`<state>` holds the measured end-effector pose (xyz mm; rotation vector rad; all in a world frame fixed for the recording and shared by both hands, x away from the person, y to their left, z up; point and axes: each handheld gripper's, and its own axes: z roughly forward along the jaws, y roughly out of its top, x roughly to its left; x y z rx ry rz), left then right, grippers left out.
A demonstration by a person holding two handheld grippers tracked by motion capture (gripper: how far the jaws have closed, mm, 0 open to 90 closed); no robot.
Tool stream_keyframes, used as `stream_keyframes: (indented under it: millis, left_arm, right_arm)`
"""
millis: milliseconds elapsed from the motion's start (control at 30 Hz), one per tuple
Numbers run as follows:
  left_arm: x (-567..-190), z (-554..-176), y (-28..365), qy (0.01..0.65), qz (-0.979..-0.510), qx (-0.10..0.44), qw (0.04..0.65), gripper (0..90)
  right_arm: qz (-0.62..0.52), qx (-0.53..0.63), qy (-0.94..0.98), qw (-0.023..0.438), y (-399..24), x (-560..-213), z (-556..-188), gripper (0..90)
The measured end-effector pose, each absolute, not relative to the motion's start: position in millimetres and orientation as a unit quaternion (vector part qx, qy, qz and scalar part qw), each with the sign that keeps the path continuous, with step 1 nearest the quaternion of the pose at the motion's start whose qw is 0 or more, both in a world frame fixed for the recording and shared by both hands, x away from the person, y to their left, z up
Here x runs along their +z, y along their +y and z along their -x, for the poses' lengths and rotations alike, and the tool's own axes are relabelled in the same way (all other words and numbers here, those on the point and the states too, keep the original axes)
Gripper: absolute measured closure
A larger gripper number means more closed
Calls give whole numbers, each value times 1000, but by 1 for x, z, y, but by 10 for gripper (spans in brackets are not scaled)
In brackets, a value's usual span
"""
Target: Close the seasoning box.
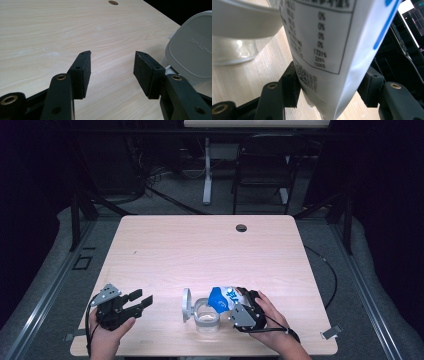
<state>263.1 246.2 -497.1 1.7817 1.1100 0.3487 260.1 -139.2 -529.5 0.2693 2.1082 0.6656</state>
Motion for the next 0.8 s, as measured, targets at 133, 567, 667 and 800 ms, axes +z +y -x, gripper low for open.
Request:
stream_keyframes:
  millis: [133,567,667,800]
  left_arm:
    - [-497,-263,247,457,-729,144,489,486]
    - [-497,-263,247,459,-728,145,489,486]
    - [-497,-263,247,459,-728,145,488,486]
    - [-498,-264,248,459,-729,146,487,486]
  right_arm:
    - [-100,260,852,444,-138,-532,-259,434]
    - [-79,247,851,457,-138,-536,-257,435]
    - [-72,236,852,461,-138,-535,-256,435]
    - [-61,231,849,471,-137,-535,-256,435]
